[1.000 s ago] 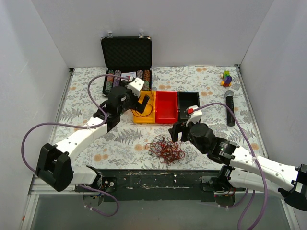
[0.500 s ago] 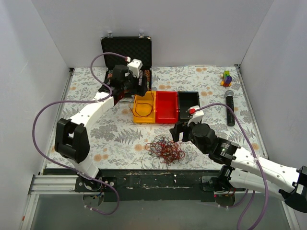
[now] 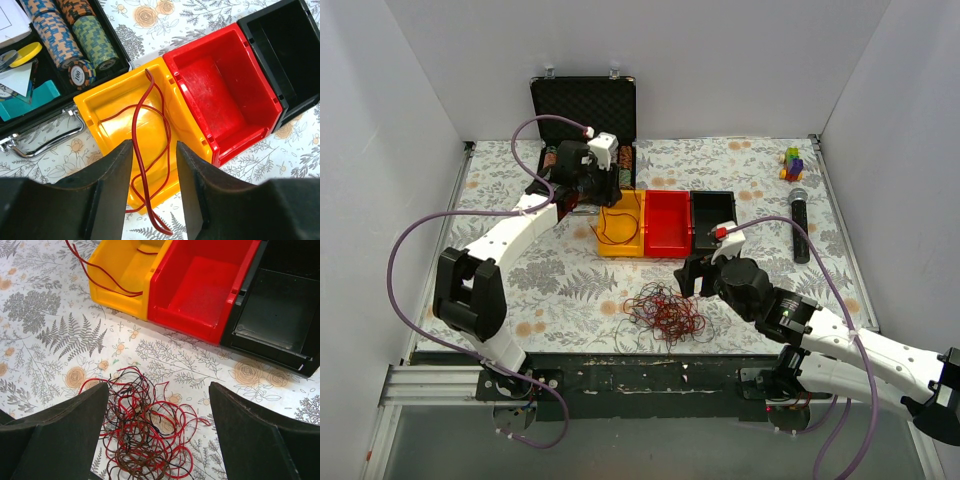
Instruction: Untangle the cables
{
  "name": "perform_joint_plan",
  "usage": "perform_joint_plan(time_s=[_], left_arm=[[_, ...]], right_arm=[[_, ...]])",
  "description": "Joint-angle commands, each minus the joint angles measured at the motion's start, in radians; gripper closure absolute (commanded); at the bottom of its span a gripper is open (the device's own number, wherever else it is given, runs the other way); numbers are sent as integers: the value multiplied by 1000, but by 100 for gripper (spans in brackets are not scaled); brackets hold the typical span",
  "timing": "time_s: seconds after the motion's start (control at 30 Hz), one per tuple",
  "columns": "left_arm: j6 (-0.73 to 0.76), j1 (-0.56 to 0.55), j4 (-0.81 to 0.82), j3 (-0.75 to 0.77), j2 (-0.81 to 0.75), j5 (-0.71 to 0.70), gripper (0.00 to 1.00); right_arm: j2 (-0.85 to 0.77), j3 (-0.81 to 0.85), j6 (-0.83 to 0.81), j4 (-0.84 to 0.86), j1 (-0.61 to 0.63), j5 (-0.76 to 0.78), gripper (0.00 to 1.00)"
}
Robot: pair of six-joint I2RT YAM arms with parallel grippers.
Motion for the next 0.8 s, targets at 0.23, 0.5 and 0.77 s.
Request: perform_joint_plan(time_s=[0.23,0.5,0.77], left_arm=[[60,1,37,-48,-81,-38,74],[74,-16,49,-124,-96,-73,100],[138,-129,92,-146,-36,-205,100]], right_arm=[[-15,-1,9,40,-7,-2,11],[-19,-6,7,41,-12,-3,11],[-19,-10,19,38,-12,-3,11]])
